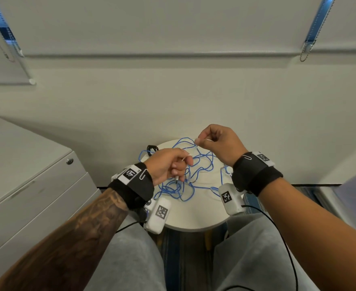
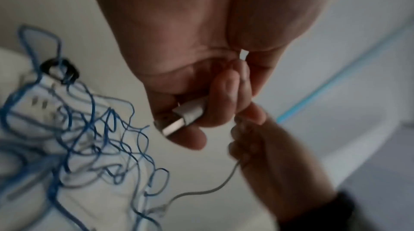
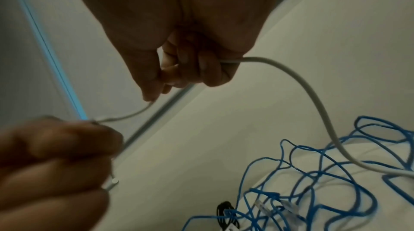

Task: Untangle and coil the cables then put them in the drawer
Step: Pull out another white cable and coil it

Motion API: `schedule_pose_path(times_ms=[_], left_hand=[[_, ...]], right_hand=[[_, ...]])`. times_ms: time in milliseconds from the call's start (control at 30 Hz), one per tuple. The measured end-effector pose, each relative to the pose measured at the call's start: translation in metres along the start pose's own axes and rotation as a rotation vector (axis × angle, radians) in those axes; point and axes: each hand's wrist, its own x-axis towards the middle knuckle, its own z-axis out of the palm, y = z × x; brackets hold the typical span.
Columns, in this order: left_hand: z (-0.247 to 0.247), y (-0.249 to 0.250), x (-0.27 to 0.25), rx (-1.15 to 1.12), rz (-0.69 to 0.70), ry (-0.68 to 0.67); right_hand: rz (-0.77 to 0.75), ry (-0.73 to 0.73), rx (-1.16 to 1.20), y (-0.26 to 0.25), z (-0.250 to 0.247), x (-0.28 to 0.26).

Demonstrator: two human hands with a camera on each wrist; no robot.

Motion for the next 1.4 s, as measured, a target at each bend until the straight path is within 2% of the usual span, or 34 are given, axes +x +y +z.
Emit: schedule_pose_path(times_ms=[100,167,233,367,533,700,800,900,1000,1100,1233,1300,1400], left_hand=[[-0.003,0.012,-0.006,-0.305,0.012,-0.159],[-0.003,0.017,-0.006,-0.46,0.073,-0.159],[-0.005,0.016,-0.002,-0.553,0.148,-0.065],[-0.015,0.005,0.007,-0.629,0.27,0.18],[-0.02,-0.004,0.014,-0.557,0.301,0.33],[-0.006,-0.007,0.018,-0.047,0.355,0.437],[-0.001,-0.01,0.018,0.182,0.348,0.408],[0.003,-0.015,0.017,0.197,0.274,0.312],[0.006,-0.015,0.012,-0.016,0.197,0.188],[0.007,-0.012,0.011,-0.045,0.153,0.15],[0.003,-0.006,0.011,-0.183,0.154,0.085],[0.0,-0.001,0.011,-0.324,0.194,0.052],[-0.01,0.003,0.018,-0.526,0.232,0.132]], right_hand=[[0.05,-0.009,0.054,0.009,0.009,-0.006],[0.096,-0.038,0.126,0.013,0.021,-0.015],[0.105,-0.088,0.142,0.017,0.036,-0.024],[0.052,-0.182,-0.053,0.018,0.056,-0.045],[-0.047,-0.258,-0.267,0.007,0.052,-0.054],[-0.098,-0.274,-0.274,-0.016,0.035,-0.051],[-0.109,-0.255,-0.191,-0.026,0.022,-0.043],[-0.124,-0.249,-0.137,-0.029,0.012,-0.032],[-0.13,-0.172,-0.197,-0.022,0.008,-0.02],[-0.122,-0.077,-0.229,-0.009,0.009,-0.009],[-0.045,0.036,-0.099,0.008,0.016,-0.001],[0.024,0.035,-0.068,0.019,0.025,-0.002],[0.09,-0.055,-0.138,0.031,0.044,-0.013]])
